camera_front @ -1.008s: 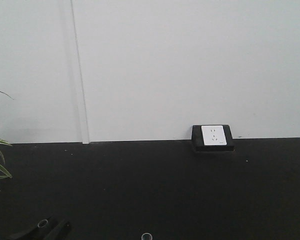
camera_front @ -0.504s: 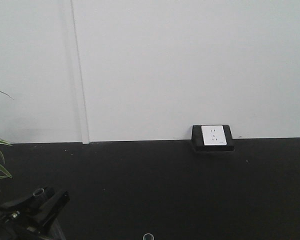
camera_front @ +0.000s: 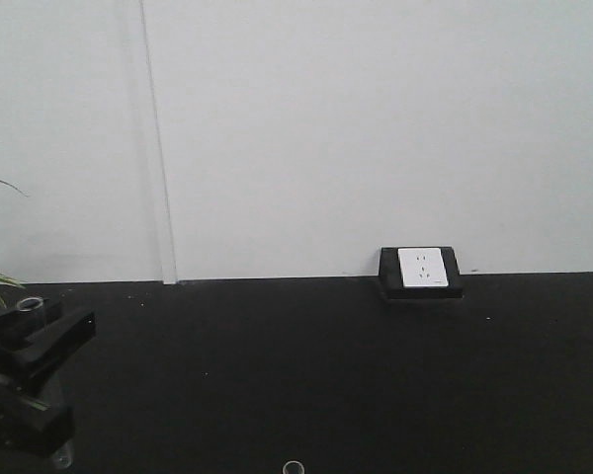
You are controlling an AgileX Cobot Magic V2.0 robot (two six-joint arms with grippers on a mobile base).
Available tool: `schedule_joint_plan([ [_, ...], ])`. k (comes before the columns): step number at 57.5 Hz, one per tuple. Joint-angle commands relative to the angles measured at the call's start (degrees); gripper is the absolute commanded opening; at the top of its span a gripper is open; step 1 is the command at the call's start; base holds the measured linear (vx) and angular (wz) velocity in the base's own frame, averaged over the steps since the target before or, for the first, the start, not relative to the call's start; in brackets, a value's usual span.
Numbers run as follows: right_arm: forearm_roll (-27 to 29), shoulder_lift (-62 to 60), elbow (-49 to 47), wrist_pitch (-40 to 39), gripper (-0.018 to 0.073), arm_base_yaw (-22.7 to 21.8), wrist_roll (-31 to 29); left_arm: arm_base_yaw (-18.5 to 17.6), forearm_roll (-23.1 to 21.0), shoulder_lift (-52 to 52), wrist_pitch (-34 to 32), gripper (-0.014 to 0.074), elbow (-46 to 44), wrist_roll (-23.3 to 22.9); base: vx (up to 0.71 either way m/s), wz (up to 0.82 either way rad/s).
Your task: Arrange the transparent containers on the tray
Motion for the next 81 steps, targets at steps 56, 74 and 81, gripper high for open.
schedule_joint_plan([
  [56, 86.3, 26.0, 4.2, -12.3, 0.0474, 28.8, -95.0, -0.2, 9.5, -26.5, 14.8, 0.0167, 7.7, -4.8, 0.00, 0.00],
  [74, 103.3, 39.1, 4.2, -8.0, 0.0474, 38.2, -123.0, -0.2, 9.5, -26.5, 13.5, 0.0167, 7.7, -4.8, 0.00, 0.00],
  [81, 103.3, 40.1, 3.3, -8.6, 0.0474, 38.0, -123.2, -0.2, 9.4, -26.5, 13.5, 0.0167, 7.7, -4.8, 0.00, 0.00],
])
